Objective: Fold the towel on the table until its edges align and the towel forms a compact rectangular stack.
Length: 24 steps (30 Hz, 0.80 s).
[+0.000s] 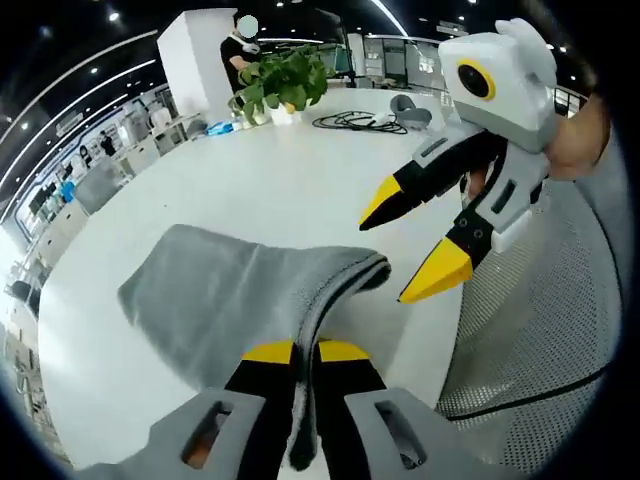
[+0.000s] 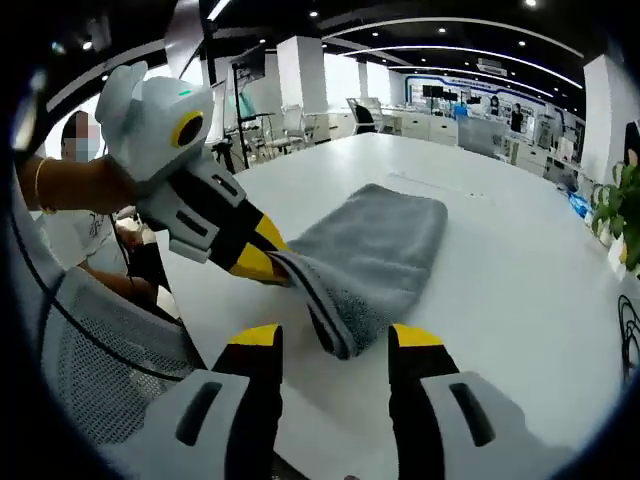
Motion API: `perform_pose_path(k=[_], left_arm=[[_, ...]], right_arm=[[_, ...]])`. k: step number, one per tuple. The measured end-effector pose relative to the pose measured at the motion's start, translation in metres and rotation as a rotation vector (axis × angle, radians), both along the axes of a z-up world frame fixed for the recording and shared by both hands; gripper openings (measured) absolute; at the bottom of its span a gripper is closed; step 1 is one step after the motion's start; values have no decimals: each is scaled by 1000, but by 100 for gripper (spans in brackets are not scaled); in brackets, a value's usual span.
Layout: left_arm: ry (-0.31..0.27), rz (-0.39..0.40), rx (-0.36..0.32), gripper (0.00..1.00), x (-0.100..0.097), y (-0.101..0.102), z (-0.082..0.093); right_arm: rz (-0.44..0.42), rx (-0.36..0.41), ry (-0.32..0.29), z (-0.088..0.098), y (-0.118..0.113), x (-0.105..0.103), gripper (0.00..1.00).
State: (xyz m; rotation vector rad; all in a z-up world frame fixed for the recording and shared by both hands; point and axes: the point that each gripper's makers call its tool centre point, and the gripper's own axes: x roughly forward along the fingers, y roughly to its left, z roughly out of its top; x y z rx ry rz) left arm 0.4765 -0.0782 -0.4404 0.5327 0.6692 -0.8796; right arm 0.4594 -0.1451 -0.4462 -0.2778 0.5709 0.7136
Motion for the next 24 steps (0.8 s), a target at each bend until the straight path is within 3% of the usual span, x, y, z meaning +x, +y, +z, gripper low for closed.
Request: perform_pose_path(k=[1, 2, 6, 9, 11, 12, 20, 24], left_arm=[[0, 0, -6, 5, 0, -1, 3], [-2, 1, -13, 5, -1, -2, 6], [-8, -4, -31, 5, -1, -3, 14], [-5, -4, -47, 5, -2, -4, 17], [21, 3, -116, 5, -6, -9, 22], [38, 25, -154, 5, -8, -11, 26], [56, 60, -196, 5, -7, 3, 28], [87, 61, -240, 4, -14, 2, 32]], right_arm=[[-17, -4, -27, 1, 0, 3, 46], [22, -19, -76, 5, 5, 5, 48], [84, -102, -158, 8, 9, 8, 47], [88, -121, -159, 5, 8, 10, 42], [40, -66, -153, 9, 5, 15, 42], [57, -81, -148, 7, 4, 15, 41], [79, -82, -171, 6, -4, 8, 33], [92, -89, -206, 10, -6, 8, 36]])
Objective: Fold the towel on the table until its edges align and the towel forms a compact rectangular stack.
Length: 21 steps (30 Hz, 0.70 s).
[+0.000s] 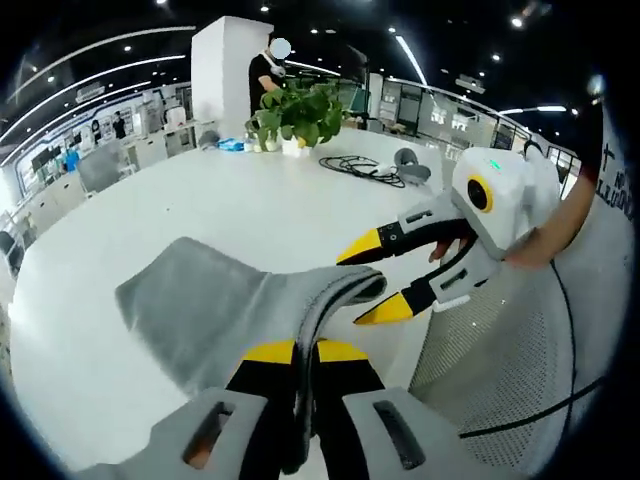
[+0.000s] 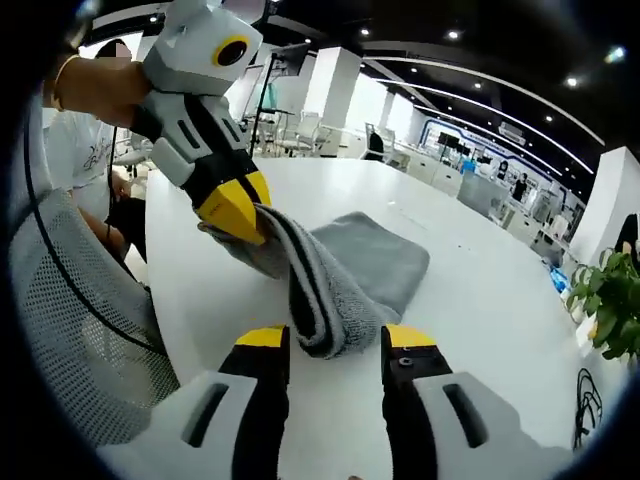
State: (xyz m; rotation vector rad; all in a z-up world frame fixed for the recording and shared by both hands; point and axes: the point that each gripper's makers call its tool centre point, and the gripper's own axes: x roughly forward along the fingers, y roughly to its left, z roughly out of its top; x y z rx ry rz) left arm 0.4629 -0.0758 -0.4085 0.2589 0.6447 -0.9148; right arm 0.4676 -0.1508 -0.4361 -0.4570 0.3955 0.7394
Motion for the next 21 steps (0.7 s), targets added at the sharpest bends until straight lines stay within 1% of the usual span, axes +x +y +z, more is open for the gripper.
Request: perform_pose_path(k=[1, 2, 4, 5, 6, 7, 8, 10, 12, 15, 16, 17, 18, 19, 21], left_arm=[[3, -1, -4, 4, -1, 0, 1], [6, -1, -8, 4, -2, 2, 2], [17, -2, -16, 4, -4, 4, 2], [22, -1, -20, 4, -5, 5, 2], [28, -3, -22, 4, -7, 5, 2], [29, -6, -19, 4, -9, 6, 1], [28, -13, -6, 4, -11, 6, 1], [27, -12, -4, 4, -12, 9, -1], [31, -11, -15, 4, -13, 9, -1], [11, -36, -2, 5, -16, 7, -5], [-24, -65, 20, 5, -18, 4, -5], [-10, -60, 25, 6, -22, 3, -9], [-7, -55, 27, 7, -22, 4, -13], [-11, -49, 31, 9, -24, 4, -15], [-29, -26, 46, 20, -28, 2, -17]], right_arm=[[20, 9, -22, 5, 2, 0, 35], [25, 17, -29, 7, 3, 0, 33], [63, 27, -42, 11, 8, -3, 25], [101, -7, -64, 14, 11, -3, 21], [110, 10, -32, 14, 15, -7, 15], [117, 35, -30, 18, 18, -8, 10], [109, 76, -22, 21, 21, -8, 9], [114, 68, -11, 20, 18, -6, 8], [96, 95, 4, 23, 17, -4, 6], [43, 156, 69, 26, 17, -4, 6], [25, 173, 83, 28, 16, -2, 5], [9, 197, 108, 29, 17, -2, 5], [6, 202, 110, 31, 18, -1, 5], [-11, 214, 118, 34, 19, 0, 5], [-19, 217, 119, 35, 21, 3, 5]])
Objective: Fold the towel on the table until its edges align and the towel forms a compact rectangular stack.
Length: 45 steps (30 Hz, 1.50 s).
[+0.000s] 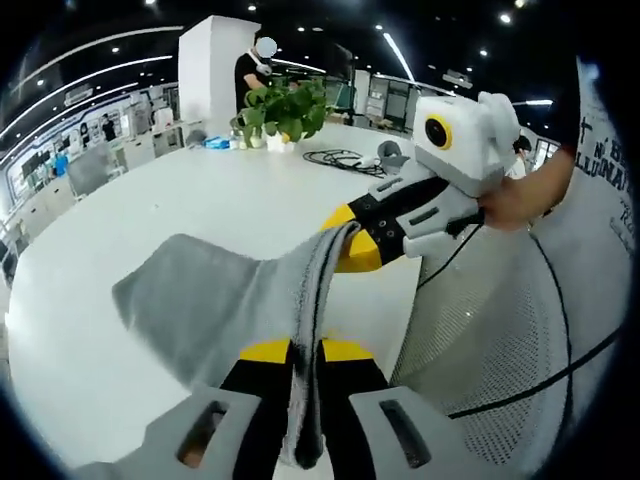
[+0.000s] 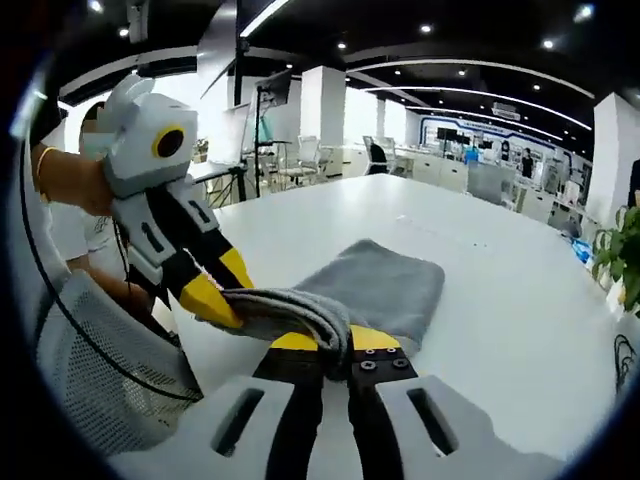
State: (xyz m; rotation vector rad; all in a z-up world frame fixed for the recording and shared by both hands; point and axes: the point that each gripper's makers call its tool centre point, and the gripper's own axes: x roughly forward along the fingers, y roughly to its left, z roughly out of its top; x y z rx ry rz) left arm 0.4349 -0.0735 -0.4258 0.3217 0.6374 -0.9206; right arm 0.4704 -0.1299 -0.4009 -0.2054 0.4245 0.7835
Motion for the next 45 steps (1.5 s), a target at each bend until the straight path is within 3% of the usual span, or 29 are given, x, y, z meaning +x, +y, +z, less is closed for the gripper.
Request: perform_pose_path(k=[2, 4, 5, 9, 13, 16, 18, 20, 21, 25, 30, 37, 45], left_arm=[[-15, 41, 12, 35, 1, 6, -6], [-1, 85, 0, 43, -6, 5, -9], [1, 88, 5, 45, -10, 4, -11], [-32, 112, 108, 46, -17, 12, -18], [-121, 121, 223, 45, -8, 28, -22], [-188, 140, 310, 39, 2, 43, -23], [-217, 144, 286, 29, 7, 42, -20], [-186, 179, 198, 18, 6, 36, -14], [-176, 209, 170, 18, 7, 37, -11], [-185, 219, 192, 10, 6, 47, -13], [-132, 176, 133, 9, -10, 36, -10], [-85, 113, 113, 8, -33, 27, -4], [-67, 91, 80, 8, -46, 21, 8]], right_arm=[[-24, 16, 13, 5, 1, 2, 5], [-66, 50, 45, 7, 2, 4, 5], [-61, 43, 33, 10, 3, 6, 5], [-81, 73, 41, 16, 7, 12, 5], [-87, 93, 41, 22, 11, 14, 5], [-88, 104, 44, 23, 11, 15, 5], [-92, 110, 49, 22, 10, 15, 5], [-102, 112, 52, 23, 7, 14, 5], [-107, 117, 55, 24, 5, 14, 6], [-110, 113, 63, 24, 0, 9, 6], [-125, 122, 87, 23, -7, -6, 6], [-110, 121, 148, 18, -22, -36, 6], [-115, 129, 210, 18, -34, -61, 6]])
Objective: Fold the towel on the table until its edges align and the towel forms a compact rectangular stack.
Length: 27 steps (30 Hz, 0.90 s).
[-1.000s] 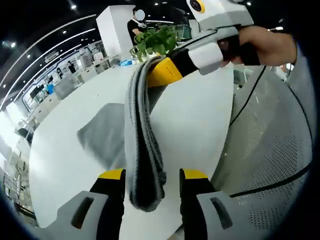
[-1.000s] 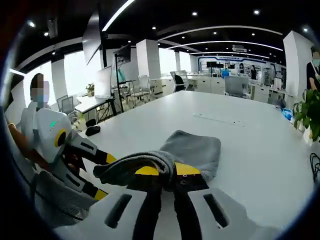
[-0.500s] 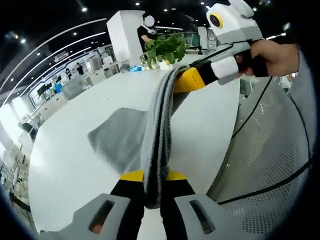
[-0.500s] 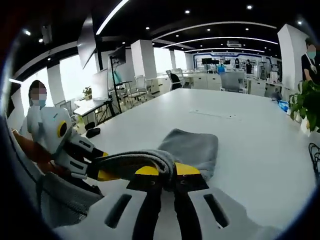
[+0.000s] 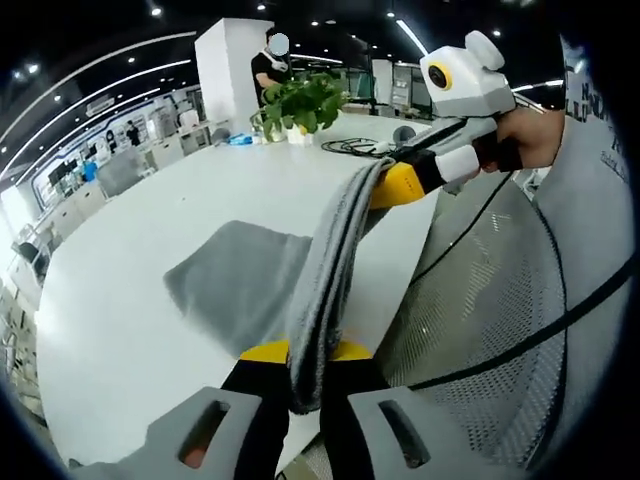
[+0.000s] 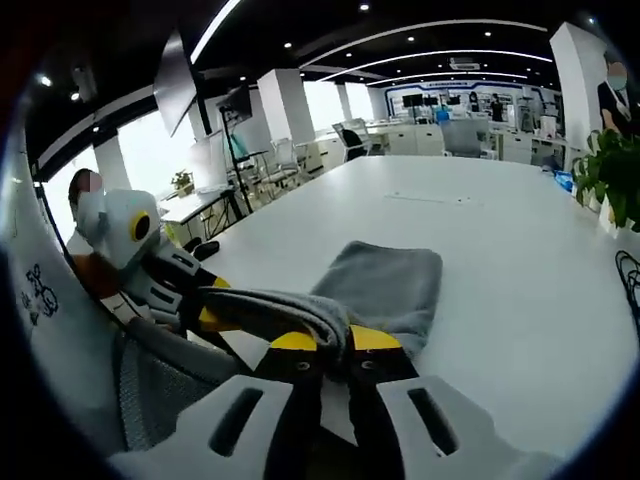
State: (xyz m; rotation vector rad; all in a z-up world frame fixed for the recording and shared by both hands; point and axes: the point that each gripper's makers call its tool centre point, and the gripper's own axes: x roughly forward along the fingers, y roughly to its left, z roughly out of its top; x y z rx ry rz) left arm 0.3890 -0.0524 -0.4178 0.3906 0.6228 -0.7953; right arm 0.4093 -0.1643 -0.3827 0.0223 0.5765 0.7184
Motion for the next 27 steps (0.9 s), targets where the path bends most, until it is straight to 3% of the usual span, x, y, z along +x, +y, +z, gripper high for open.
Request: perform_pose_path(k=[9, 19, 24, 27], left_arm=[[-18, 35, -43, 8, 18, 1, 14], [-61, 69, -63, 8, 47, 1, 27], [-58, 104, -120, 8, 70, 5, 32], [-67, 106, -135, 8, 82, 6, 37]], right_arm=[[-14, 8, 20, 2, -5, 7, 7], [-40, 25, -13, 11, -7, 34, 7], [-51, 80, -15, 18, -7, 51, 7], [-46, 74, -25, 22, -7, 61, 7]])
